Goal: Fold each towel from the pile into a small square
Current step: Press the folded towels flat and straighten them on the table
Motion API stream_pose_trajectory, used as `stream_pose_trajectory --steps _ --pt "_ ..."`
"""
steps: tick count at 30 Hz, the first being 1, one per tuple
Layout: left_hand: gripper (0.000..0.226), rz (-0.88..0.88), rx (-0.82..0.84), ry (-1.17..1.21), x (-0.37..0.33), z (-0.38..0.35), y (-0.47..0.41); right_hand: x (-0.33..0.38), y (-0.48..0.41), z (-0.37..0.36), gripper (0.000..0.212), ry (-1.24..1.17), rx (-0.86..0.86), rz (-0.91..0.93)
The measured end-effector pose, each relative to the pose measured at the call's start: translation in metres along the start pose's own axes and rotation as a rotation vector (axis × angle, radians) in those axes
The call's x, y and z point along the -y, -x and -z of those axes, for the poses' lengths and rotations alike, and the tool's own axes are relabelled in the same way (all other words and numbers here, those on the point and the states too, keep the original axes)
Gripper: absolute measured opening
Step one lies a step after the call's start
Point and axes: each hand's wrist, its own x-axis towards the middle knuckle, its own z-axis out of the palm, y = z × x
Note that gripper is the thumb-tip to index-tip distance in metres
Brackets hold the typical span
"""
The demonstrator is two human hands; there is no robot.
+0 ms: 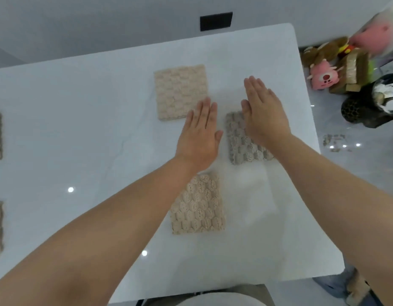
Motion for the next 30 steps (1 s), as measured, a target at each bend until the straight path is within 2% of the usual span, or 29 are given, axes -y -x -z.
stream_pose_trajectory --steps 3,8,10,14,18,23,28,30 --pt "0.062 -0.071 0.009 0.029 -0.041 -0.022 0.005 -0.025 0.027 -0.005 0.054 0.020 -0.006 -0.010" --pt "0.063 0.020 0.022 0.004 -0.081 -0.045 -0.015 -0.055 0.043 -0.020 0.054 0.064 0.068 0.028" --pt "0.065 0.031 0.055 -0.042 -0.081 -0.051 -0.022 -0.063 0.048 -0.030 0.058 0.083 0.080 0.064" --pt "0.070 -0.003 0.079 -0.137 -0.065 -0.061 -0.024 -0.070 0.050 -0.041 0.061 0.112 0.072 0.023" --pt "0.080 0.091 0.093 -0.112 -0.063 -0.063 -0.018 -0.070 0.052 -0.044 0.061 0.083 0.040 -0.005" --pt "0.084 0.071 0.156 -0.185 -0.061 -0.055 -0.019 -0.077 0.049 -0.044 0.063 0.082 0.085 0.062" --pt "0.082 0.078 0.223 -0.106 -0.064 -0.039 -0.017 -0.070 0.049 -0.034 0.062 0.163 0.143 0.042" --pt "0.077 0.051 0.203 -0.078 -0.061 -0.026 -0.007 -0.059 0.055 -0.028 0.059 0.167 0.113 0.030"
